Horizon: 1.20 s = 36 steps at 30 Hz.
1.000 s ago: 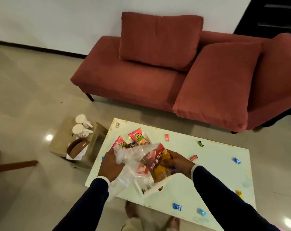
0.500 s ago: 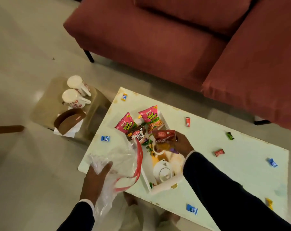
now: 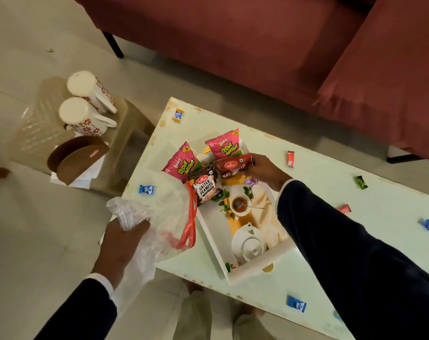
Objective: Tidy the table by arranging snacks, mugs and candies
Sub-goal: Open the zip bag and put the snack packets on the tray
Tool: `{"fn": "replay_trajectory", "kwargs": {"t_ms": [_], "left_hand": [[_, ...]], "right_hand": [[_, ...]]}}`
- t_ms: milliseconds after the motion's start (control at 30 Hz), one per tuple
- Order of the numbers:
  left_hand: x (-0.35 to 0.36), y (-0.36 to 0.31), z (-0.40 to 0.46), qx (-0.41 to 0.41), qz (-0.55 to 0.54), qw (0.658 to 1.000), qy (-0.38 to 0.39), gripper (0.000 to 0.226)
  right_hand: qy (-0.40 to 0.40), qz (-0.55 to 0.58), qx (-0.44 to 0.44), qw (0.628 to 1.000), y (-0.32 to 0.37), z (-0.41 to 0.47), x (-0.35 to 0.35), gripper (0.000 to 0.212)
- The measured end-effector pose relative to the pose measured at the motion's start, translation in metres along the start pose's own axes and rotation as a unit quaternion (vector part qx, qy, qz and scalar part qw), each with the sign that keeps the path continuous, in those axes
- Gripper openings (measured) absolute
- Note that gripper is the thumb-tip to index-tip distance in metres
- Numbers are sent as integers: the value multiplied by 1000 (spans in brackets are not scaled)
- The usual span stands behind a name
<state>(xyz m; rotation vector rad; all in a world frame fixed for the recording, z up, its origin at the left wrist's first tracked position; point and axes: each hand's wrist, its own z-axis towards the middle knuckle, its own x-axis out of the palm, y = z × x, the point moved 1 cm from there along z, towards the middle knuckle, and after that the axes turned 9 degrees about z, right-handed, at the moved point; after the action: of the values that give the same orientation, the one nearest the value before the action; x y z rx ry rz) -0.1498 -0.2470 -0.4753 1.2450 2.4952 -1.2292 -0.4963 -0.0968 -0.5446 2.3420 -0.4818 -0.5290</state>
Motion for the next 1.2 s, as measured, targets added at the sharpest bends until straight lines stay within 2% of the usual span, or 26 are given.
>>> {"fn": "replay_trajectory", "kwargs": {"t_ms": [67,167,333,433,600,700,733,800,867,933,1067,1200], "left_hand": [[1,-2,-2,-8,0,999,34,22],[4,-7,-7,-10,7,997,80,34],[22,-21,-4,19,31,984,177,54],[37,-29,10,27,71,979,190,59],[61,-35,39,32,108,979,171,43],[71,-37,52,32,123,974,187,66],[74,-38,56,35,140,970,196,72],[77,-38,64,49,164,963,206,79],[80,-39,71,64,180,959,209,80],[80,-40,77,64,191,957,209,83],[79,-48,84,63,191,953,229,89],[79,-50,93,83,193,947,243,83]], "right_hand": [[-41,-30,-31,998,-1,2,1,41],[-114,-123,-91,982,-6,-2,6,50],[-143,-112,-118,976,-17,-11,8,58],[-127,-119,-114,978,-23,-12,9,66],[-146,-146,-94,974,-22,-7,19,91],[-190,-205,-173,944,-8,-11,28,88],[-184,-216,-214,935,-3,-13,34,83],[-116,-231,-260,930,5,-18,50,79],[-40,-256,-244,934,5,-19,66,86],[-1,-262,-208,942,3,-15,75,92],[-1,-210,-201,957,-2,-6,87,88],[10,-140,-188,972,-3,2,95,83]]}}
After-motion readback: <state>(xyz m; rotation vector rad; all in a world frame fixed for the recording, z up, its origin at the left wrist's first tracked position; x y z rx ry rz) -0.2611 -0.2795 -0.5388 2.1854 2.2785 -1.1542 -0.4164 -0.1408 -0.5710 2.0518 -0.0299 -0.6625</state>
